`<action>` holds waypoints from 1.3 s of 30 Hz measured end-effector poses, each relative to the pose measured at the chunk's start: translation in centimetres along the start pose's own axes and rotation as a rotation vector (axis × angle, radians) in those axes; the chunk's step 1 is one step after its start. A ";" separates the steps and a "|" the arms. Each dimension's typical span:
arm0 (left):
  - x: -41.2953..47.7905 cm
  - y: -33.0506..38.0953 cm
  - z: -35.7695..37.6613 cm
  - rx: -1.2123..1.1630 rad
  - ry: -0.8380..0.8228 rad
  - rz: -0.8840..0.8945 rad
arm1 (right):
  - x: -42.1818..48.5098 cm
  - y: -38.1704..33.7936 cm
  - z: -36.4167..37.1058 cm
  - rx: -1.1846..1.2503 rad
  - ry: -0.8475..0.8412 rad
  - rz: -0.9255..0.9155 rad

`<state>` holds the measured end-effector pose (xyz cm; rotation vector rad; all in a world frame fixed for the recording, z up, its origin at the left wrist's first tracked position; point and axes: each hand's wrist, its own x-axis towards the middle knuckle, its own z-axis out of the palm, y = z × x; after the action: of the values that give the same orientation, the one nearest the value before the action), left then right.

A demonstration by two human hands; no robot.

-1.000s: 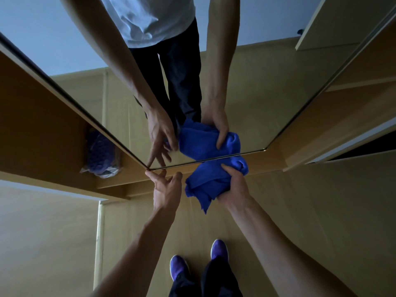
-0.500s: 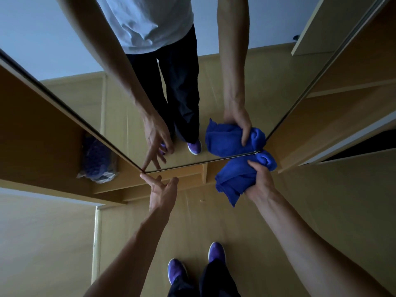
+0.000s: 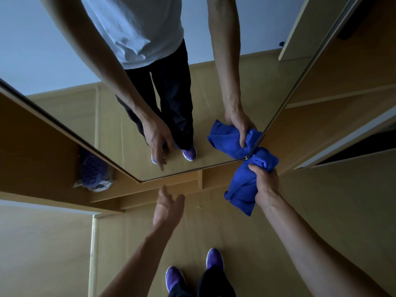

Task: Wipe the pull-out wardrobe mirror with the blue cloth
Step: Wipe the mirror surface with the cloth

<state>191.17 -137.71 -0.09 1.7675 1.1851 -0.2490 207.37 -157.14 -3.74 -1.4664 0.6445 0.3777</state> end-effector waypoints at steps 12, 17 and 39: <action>-5.7 11.1 3.6 0.570 -0.041 1.032 | 0.4 -0.4 -1.5 0.013 -0.140 0.094; -6.3 17.7 4.0 0.833 0.044 1.333 | -0.2 1.6 0.2 0.233 -0.240 0.235; -8.7 21.6 5.1 1.640 0.230 1.369 | -0.3 3.8 1.5 0.412 -0.304 0.357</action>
<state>205.69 -148.52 15.40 3.5599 -0.7424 -0.1425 205.09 -155.25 -6.55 -0.8777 0.6888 0.6867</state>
